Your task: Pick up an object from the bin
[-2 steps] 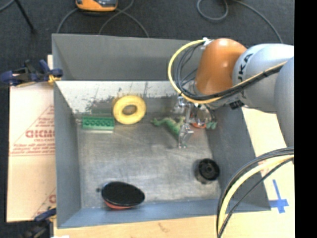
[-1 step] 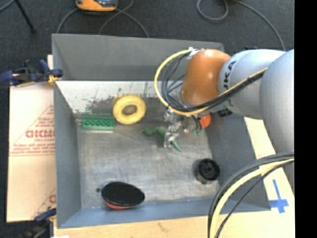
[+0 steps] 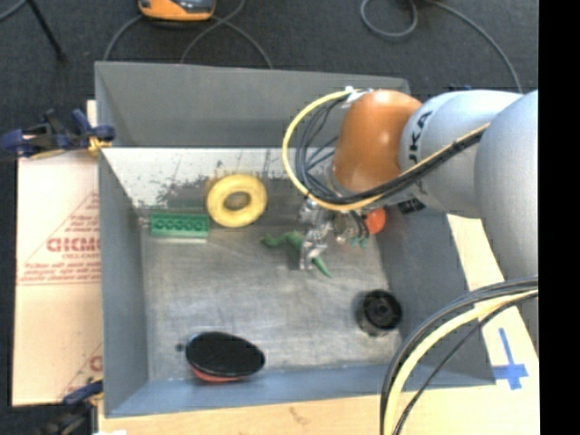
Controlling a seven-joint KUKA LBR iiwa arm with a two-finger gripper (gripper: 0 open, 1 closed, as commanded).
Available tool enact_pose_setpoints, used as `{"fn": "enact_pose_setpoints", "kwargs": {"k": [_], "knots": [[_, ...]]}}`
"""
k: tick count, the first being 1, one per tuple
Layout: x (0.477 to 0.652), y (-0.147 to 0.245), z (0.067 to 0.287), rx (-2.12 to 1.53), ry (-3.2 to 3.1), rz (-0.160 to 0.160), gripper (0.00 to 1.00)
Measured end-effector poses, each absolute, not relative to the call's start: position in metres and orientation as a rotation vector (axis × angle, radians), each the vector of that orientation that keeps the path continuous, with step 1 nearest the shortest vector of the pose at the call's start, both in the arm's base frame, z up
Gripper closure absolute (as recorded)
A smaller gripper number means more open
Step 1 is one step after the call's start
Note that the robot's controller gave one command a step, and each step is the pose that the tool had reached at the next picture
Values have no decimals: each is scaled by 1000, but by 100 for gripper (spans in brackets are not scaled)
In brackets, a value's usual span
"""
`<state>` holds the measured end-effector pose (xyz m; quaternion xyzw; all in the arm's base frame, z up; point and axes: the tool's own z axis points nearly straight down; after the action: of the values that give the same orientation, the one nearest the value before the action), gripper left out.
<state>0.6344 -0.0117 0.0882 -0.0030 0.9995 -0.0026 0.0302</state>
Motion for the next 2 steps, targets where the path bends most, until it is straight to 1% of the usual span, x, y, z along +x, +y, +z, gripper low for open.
{"fn": "enact_pose_setpoints", "kwargs": {"k": [1, 2], "knots": [[635, -16, 89, -13, 3097, -3, 100], [632, 8, 87, -51, 3096, -17, 100]]}}
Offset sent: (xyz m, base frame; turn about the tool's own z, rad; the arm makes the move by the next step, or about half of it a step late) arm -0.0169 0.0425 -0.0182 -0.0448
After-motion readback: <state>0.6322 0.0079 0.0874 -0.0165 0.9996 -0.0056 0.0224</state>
